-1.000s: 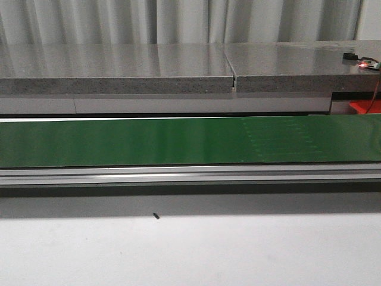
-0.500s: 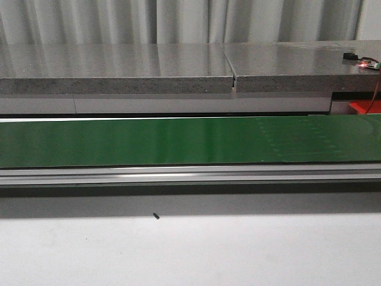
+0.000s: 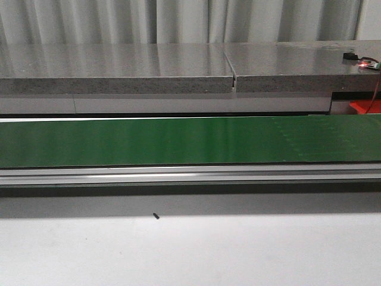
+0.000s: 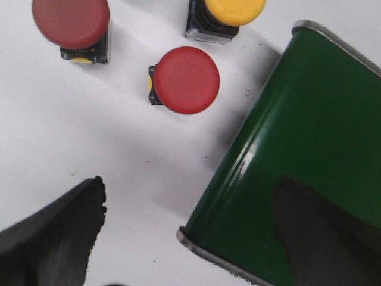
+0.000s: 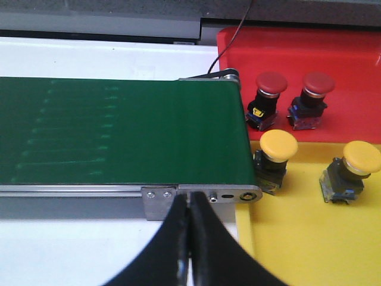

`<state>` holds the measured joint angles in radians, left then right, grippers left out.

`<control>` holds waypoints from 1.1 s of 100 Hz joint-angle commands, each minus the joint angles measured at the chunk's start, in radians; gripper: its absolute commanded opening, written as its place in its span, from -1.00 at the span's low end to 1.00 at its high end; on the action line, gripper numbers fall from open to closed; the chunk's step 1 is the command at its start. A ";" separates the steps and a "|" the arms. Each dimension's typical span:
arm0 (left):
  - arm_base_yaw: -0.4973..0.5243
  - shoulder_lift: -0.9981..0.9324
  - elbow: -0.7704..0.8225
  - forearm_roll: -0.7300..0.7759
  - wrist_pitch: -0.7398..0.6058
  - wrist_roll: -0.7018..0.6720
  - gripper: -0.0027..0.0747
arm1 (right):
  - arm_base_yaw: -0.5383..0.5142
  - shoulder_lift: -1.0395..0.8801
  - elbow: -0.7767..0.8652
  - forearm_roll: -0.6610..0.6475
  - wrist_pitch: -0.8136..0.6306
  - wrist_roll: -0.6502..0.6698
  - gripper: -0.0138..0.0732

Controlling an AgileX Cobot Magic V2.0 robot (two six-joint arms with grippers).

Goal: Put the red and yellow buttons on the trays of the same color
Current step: 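Move the left gripper over another red button on the table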

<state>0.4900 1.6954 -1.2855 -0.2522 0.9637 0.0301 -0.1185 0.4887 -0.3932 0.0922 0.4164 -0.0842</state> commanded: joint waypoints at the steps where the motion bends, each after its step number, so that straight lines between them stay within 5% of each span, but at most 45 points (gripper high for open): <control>1: 0.002 0.008 -0.056 -0.017 -0.013 -0.014 0.53 | 0.000 0.000 -0.026 -0.006 -0.076 -0.004 -0.84; 44: 0.002 0.152 -0.113 -0.058 -0.128 -0.014 0.51 | 0.000 0.000 -0.026 -0.006 -0.076 -0.004 -0.84; 80: -0.004 0.170 -0.113 -0.059 -0.187 -0.014 -0.49 | 0.000 0.000 -0.026 -0.006 -0.076 -0.004 -0.84; 110: -0.004 0.121 -0.111 -0.059 -0.181 -0.001 -0.57 | 0.000 0.000 -0.026 -0.006 -0.076 -0.004 -0.84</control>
<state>0.4881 1.9036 -1.3679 -0.2887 0.8030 0.0272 -0.1185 0.4887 -0.3932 0.0922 0.4164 -0.0842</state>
